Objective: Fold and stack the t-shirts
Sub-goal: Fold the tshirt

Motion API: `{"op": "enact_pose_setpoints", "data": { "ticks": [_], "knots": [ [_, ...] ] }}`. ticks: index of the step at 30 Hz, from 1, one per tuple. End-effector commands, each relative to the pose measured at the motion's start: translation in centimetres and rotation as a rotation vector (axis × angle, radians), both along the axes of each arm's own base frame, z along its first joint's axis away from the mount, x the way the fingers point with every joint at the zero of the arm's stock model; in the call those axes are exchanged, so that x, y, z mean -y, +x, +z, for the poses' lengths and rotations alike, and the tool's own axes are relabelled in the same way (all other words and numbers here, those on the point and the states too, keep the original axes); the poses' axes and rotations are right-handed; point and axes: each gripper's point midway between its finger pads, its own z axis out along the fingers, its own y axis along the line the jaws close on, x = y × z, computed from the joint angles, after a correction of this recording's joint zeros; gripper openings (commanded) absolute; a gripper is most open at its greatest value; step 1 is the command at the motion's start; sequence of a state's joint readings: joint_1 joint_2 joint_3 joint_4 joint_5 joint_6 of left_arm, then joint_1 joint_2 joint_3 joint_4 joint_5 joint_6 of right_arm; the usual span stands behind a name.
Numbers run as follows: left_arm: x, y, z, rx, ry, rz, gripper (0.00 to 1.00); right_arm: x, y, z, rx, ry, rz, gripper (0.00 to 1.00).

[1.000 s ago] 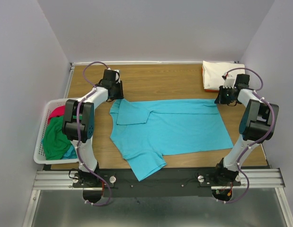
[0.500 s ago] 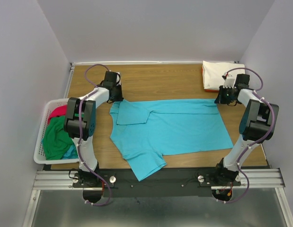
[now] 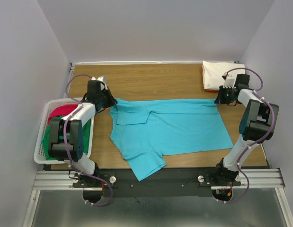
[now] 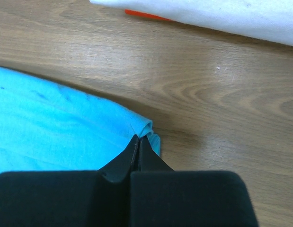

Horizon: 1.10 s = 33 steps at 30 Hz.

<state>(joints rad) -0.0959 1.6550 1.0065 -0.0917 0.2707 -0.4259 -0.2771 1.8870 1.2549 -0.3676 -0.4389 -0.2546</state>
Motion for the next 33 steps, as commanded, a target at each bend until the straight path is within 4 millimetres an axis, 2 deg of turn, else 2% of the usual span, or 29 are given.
{"op": "enact_pose_setpoints", "data": {
  "ticks": [1,4,6,12,18,20,22,23,26,27,29,33],
  "knots": [
    [0.5,-1.7,1.9,0.059,-0.197,0.018,0.0,0.2,-0.3,-0.5,-0.007,0.007,0.0,0.01],
    [0.4,-2.9,1.2,0.056,-0.227,0.033,0.0,0.2,-0.3,-0.7,-0.009,0.007,0.001,0.01],
    [0.5,-3.7,0.1,0.027,-0.242,0.035,0.0,0.2,-0.3,-0.7,-0.011,0.009,0.001,0.01],
    [0.7,-4.8,-2.4,-0.021,-0.27,0.04,0.0,0.3,-0.3,-0.6,-0.008,-0.001,-0.002,0.01],
    [0.1,-5.2,-3.1,-0.017,-0.273,0.091,0.0,0.6,-0.4,-1.0,-0.019,-0.014,-0.01,0.01],
    [-0.1,-5.0,-2.8,0.0,-0.286,0.106,0.03,0.6,-0.4,-1.0,-0.019,-0.014,-0.01,0.01],
    [-0.2,-5.1,-2.6,0.007,-0.297,0.128,0.09,0.7,-0.4,-1.0,-0.02,-0.016,-0.011,0.01],
    [-0.3,-5.2,-2.0,0.032,-0.301,0.131,0.16,0.7,-0.4,-1.0,-0.02,-0.016,-0.011,0.01],
    [-0.7,-5.1,-0.5,0.086,-0.303,0.163,0.25,0.7,-0.4,-1.0,-0.019,-0.015,-0.011,0.01],
    [-0.8,-5.1,0.8,0.129,-0.306,0.159,0.31,0.6,-0.4,-1.1,-0.021,-0.014,-0.009,0.01],
    [-0.9,-5.1,2.6,0.18,-0.305,0.157,0.36,0.6,-0.4,-1.2,-0.023,-0.011,-0.009,0.01],
    [-1.1,-4.6,4.2,0.218,-0.284,0.146,0.46,0.5,-0.3,-1.2,-0.023,-0.007,-0.006,0.01]
  ]
}}
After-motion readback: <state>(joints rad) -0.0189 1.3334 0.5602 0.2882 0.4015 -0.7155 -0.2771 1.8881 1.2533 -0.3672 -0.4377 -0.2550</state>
